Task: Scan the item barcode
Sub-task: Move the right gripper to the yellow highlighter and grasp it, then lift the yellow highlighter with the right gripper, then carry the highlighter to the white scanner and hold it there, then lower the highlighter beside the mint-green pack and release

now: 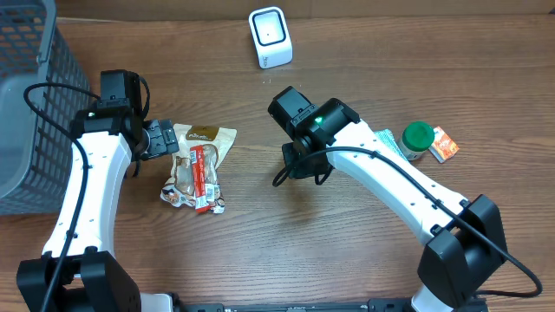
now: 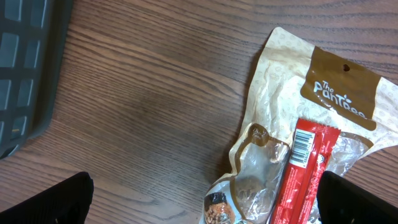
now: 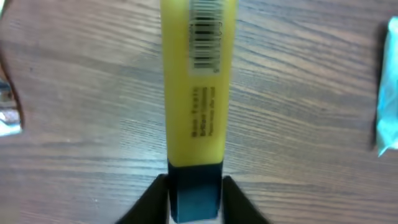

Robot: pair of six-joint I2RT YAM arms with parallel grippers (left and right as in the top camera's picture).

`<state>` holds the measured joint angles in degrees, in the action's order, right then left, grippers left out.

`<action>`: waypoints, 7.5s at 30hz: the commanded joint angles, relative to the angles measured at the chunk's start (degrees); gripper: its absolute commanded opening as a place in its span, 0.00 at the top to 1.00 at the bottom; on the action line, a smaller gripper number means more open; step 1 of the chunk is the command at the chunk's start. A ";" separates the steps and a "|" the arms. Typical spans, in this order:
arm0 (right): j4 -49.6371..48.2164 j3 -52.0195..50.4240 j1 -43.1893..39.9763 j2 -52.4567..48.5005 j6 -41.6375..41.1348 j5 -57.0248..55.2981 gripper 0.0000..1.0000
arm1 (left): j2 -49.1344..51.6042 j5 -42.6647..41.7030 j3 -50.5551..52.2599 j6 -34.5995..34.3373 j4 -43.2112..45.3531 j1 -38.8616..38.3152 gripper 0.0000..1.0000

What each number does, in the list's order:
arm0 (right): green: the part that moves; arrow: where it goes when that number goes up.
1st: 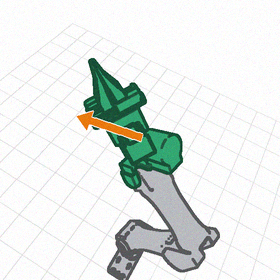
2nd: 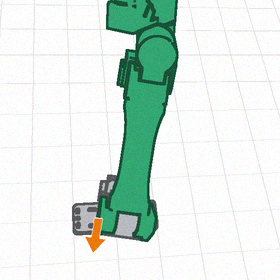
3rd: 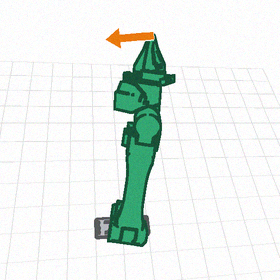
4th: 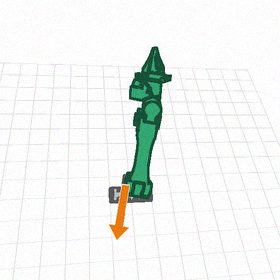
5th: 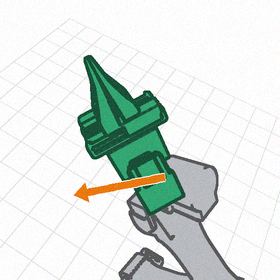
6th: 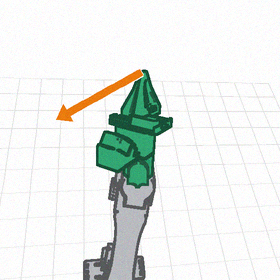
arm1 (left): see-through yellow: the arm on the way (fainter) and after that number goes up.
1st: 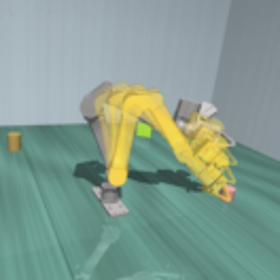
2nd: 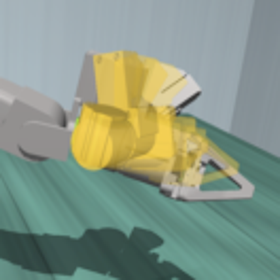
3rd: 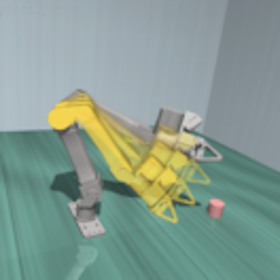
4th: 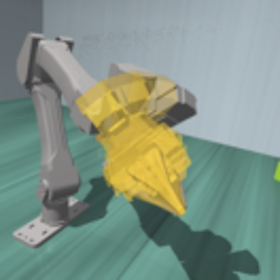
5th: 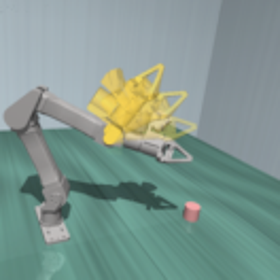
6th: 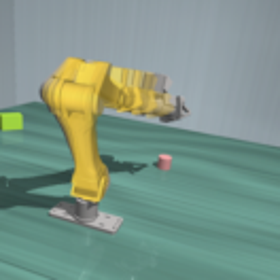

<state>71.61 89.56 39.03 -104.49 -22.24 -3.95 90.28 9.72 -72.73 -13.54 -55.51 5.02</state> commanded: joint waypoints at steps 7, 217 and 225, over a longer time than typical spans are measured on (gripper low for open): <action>-0.11 0.20 0.11 1.57 0.24 -0.94 0.38 | 0.37 0.57 -0.33 -0.22 0.07 0.11 0.00; 0.59 -3.63 -27.69 -10.51 21.99 -4.98 0.54 | 0.37 0.57 -0.33 -0.22 0.09 0.22 0.00; 2.78 -0.61 -26.95 -10.49 20.28 -4.94 0.44 | 0.37 0.57 -0.33 -0.22 0.07 0.22 0.00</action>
<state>73.25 86.24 11.42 -115.37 -0.25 -8.99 90.28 9.72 -72.73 -13.54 -55.51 5.02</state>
